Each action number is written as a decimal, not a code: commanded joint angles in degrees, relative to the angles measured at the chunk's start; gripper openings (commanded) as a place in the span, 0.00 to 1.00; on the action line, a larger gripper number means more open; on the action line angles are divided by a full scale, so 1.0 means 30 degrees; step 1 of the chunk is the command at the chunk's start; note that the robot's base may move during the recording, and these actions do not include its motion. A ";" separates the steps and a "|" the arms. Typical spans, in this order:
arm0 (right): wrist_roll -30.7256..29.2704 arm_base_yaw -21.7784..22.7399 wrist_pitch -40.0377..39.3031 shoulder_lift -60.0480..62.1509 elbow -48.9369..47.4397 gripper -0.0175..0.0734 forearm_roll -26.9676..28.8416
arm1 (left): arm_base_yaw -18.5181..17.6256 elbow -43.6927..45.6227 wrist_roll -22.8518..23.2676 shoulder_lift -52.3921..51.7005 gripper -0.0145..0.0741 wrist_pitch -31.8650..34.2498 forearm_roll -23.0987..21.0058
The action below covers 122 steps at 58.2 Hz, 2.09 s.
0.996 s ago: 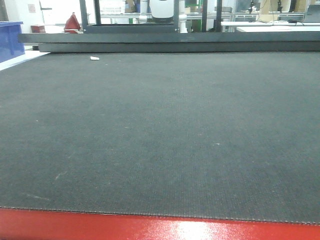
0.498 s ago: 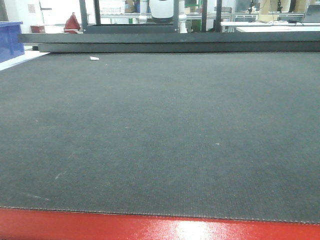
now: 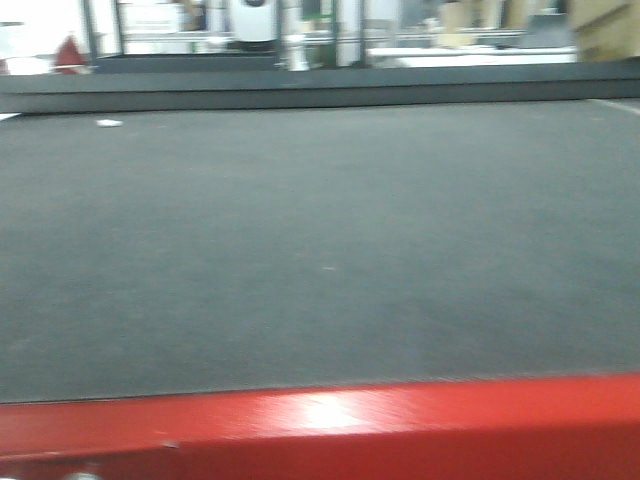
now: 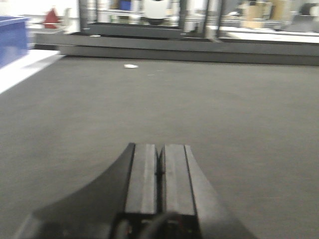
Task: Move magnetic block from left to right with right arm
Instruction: 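Drive the base to the other table carrying the cube in the right gripper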
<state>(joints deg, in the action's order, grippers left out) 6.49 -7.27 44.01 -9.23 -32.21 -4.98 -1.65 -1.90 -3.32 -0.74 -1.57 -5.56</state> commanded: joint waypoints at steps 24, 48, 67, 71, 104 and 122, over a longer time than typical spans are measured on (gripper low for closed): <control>-0.0199 0.0087 -0.1521 -0.0254 -0.0520 0.49 -0.0330 | -0.0009 -0.0183 0.0113 -0.0254 0.02 0.1610 -0.0089; -0.0199 0.0087 -0.1499 -0.0254 -0.0520 0.49 -0.0330 | -0.0009 -0.0183 0.0113 -0.0254 0.02 0.1610 -0.0089; -0.0199 0.0087 -0.1499 -0.0254 -0.0520 0.49 -0.0330 | -0.0009 -0.0183 0.0113 -0.0254 0.02 0.1610 -0.0089; -0.0199 0.0087 -0.1499 -0.0254 -0.0520 0.49 -0.0330 | -0.0009 -0.0183 0.0113 -0.0254 0.02 0.1610 -0.0089; -0.0199 0.0087 -0.1499 -0.0254 -0.0520 0.49 -0.0330 | -0.0009 -0.0183 0.0113 -0.0254 0.02 0.1610 -0.0089; -0.0199 0.0087 -0.1499 -0.0254 -0.0520 0.49 -0.0330 | -0.0009 -0.0183 0.0113 -0.0254 0.02 0.1610 -0.0089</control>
<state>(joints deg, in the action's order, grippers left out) 6.36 -7.27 44.31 -9.23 -32.21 -5.22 -1.65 -1.90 -3.32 -0.74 -1.57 -5.56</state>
